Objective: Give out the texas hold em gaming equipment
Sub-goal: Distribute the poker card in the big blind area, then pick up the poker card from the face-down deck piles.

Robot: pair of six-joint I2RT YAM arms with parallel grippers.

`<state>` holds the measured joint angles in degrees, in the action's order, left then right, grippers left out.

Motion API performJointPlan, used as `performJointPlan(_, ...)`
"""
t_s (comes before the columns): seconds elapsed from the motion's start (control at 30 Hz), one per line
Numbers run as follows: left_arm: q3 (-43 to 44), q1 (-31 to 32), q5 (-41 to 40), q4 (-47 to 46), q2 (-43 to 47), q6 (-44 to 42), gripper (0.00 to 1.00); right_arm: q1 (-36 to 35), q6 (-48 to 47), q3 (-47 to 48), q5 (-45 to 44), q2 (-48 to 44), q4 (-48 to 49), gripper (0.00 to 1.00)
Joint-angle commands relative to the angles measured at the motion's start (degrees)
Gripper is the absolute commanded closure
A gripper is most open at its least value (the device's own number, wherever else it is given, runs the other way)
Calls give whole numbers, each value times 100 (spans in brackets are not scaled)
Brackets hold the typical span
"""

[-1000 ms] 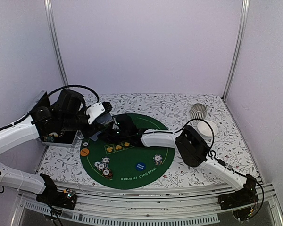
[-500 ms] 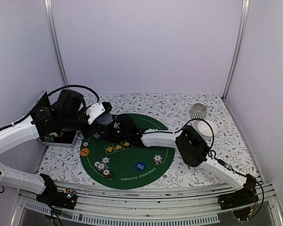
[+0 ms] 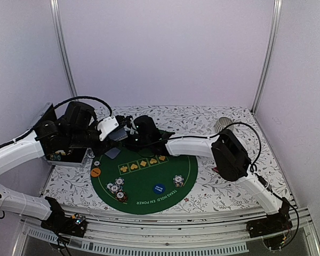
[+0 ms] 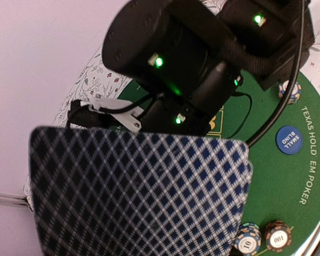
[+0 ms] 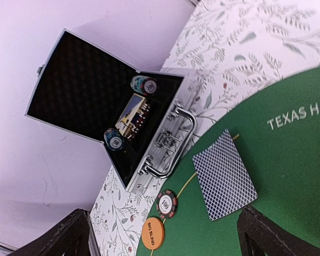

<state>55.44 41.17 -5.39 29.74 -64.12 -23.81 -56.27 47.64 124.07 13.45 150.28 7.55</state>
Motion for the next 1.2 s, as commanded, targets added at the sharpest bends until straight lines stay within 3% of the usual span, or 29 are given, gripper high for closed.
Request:
performJointPlan(0.0,164,-70,108,15,152,-35,59,201,-1124,-498,-195,-1093,-407,1)
performJointPlan(0.33,174,-48,258,67,184,-199,59,797,-2881,-2068,514,-3101,-1532,1)
performJointPlan(0.47,165,-35,274,67,149,-254,59,793,-3602,-2228,1921,-3585,-1691,1)
performJointPlan(0.6,211,-12,335,76,92,-268,59,766,-3309,-2371,2979,-3704,-1236,1)
performJointPlan(0.93,274,-3,496,76,57,-242,59,430,-3104,-1743,2922,-3023,-1244,1)
performJointPlan(1.17,272,-4,574,76,31,-239,59,418,-3015,-1453,2411,-2735,-1419,0)
